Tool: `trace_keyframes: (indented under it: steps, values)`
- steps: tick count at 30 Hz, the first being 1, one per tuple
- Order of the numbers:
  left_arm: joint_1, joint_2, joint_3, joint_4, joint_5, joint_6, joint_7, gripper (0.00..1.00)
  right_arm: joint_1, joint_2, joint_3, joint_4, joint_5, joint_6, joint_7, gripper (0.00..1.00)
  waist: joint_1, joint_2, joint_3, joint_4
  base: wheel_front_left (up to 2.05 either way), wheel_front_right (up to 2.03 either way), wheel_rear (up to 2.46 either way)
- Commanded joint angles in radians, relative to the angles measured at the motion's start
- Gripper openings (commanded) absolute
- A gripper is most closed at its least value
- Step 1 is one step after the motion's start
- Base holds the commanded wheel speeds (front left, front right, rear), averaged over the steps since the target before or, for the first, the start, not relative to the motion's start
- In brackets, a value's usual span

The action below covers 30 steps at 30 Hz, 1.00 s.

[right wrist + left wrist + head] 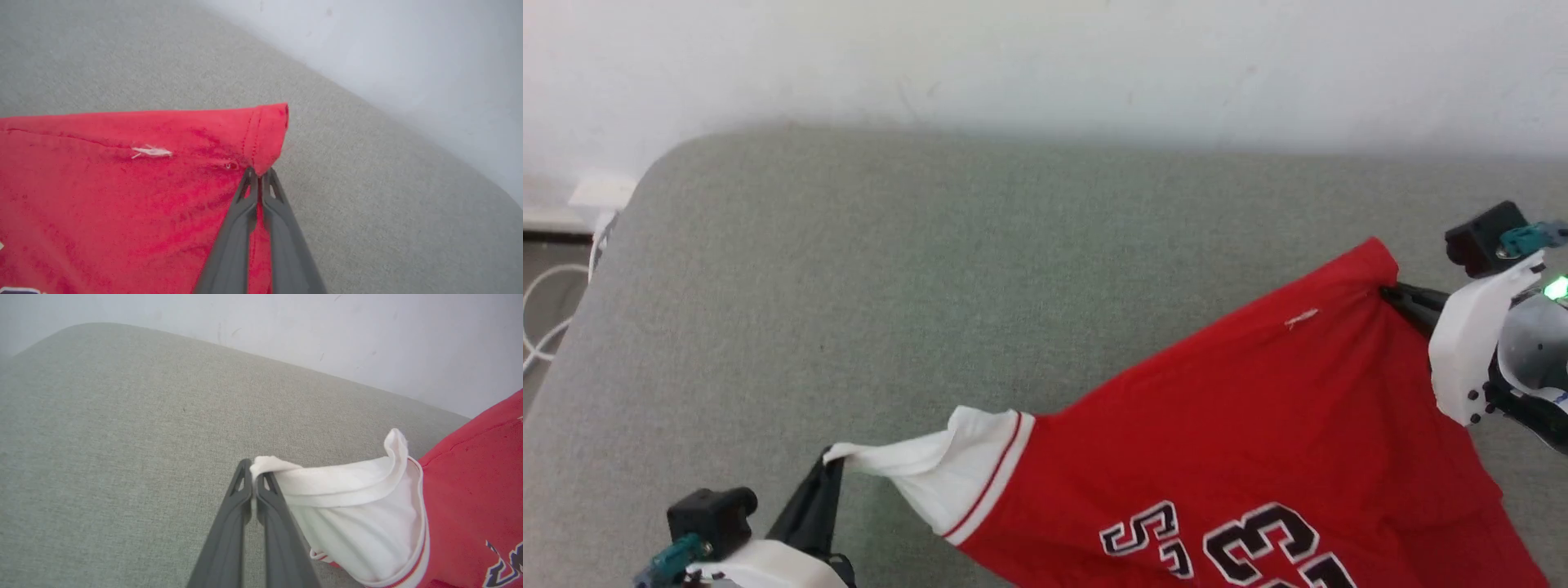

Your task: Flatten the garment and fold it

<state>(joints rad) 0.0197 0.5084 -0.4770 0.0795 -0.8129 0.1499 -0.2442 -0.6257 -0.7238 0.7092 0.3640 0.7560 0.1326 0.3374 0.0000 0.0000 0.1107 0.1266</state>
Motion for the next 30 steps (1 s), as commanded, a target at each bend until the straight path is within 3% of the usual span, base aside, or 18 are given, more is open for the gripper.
trace_keyframes:
  steps: [1,9,14,20,30]
  values:
    - [-0.008,0.021,0.017,-0.017,0.016,0.012,-0.006,0.00,0.024,0.010,-0.028,-0.014,-0.006,-0.002,-0.048,0.00,0.0000,0.0000,-0.091,-0.049,0.00,0.00,0.00]
    - [-0.208,0.102,0.071,-0.129,0.078,0.034,0.042,0.00,0.023,0.087,-0.209,-0.034,-0.082,-0.002,-0.189,0.00,0.0000,0.0000,-0.140,-0.062,0.00,0.00,0.00]
    - [-0.388,0.112,0.068,-0.122,0.123,0.022,0.086,0.00,-0.028,0.130,-0.294,-0.028,-0.144,-0.002,-0.215,0.00,0.0000,0.0000,-0.131,-0.064,0.00,0.00,0.00]
    - [-0.759,0.066,0.049,0.007,0.207,-0.010,0.126,0.00,-0.181,0.210,-0.418,-0.006,-0.243,-0.002,-0.218,0.00,0.0000,0.0000,-0.065,-0.073,0.00,0.00,0.00]
    - [-1.255,-0.022,0.052,0.263,0.273,-0.059,0.116,0.00,-0.488,0.274,-0.471,0.038,-0.344,-0.002,-0.169,0.00,0.0000,0.0000,0.124,-0.086,0.00,0.00,0.00]
